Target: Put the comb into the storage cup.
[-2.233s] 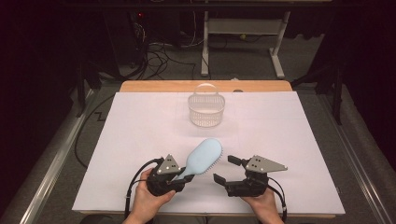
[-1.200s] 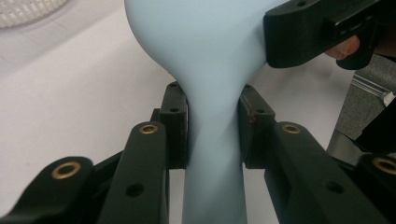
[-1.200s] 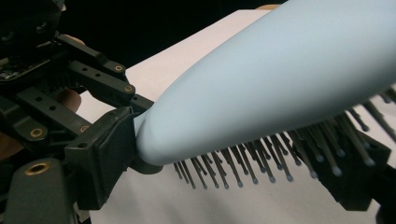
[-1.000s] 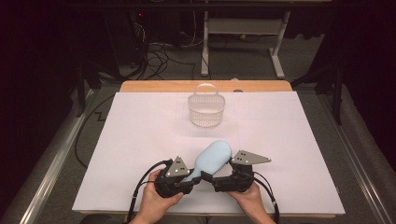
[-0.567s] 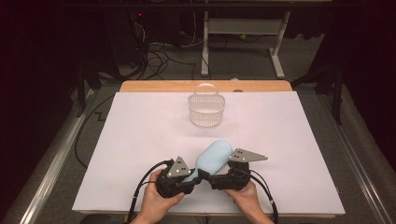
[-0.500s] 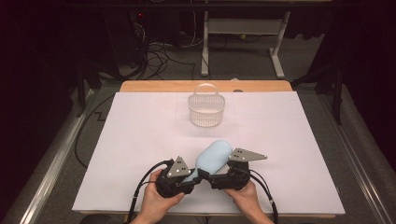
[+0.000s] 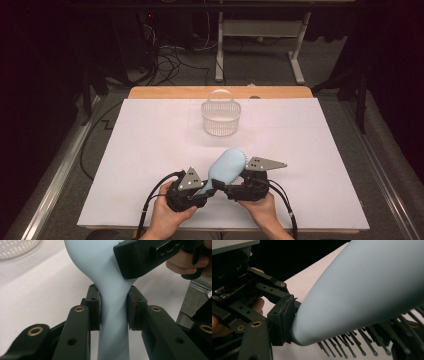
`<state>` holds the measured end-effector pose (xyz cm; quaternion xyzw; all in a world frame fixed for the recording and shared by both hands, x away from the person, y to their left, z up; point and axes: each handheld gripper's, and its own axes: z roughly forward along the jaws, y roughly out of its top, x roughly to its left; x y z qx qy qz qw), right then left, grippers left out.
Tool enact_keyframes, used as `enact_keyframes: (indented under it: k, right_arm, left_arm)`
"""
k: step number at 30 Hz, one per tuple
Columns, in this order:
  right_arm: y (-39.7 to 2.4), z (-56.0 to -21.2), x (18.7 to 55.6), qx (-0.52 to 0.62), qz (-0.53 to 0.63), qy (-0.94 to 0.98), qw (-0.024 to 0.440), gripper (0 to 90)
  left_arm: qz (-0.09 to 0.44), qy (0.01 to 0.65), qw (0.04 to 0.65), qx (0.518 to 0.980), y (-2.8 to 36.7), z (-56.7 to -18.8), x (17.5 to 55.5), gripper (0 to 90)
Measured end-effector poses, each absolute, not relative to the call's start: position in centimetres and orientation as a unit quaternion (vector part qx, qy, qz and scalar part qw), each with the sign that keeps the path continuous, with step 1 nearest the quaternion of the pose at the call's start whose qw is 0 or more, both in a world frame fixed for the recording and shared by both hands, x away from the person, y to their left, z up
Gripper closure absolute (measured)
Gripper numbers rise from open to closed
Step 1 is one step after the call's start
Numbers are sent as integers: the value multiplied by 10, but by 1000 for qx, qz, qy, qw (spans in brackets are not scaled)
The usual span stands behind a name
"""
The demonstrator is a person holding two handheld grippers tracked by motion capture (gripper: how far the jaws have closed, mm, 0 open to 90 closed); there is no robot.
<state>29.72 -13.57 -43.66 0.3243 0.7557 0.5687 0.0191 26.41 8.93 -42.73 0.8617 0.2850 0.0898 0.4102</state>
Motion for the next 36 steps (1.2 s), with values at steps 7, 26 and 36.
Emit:
enact_keyframes:
  k: [7, 26, 36]
  right_arm:
    - [-136, -434, 299, 330, 568, 754, -9, 403]
    - [-135, -429, 299, 328, 565, 756, -42, 537]
    - [-131, -429, 298, 318, 560, 764, -44, 567]
  left_arm:
    - [90, 285, 412, 861, 90, -426, 264, 689]
    - [90, 280, 410, 863, 92, -425, 264, 680]
    - [90, 276, 403, 868, 91, -424, 265, 631]
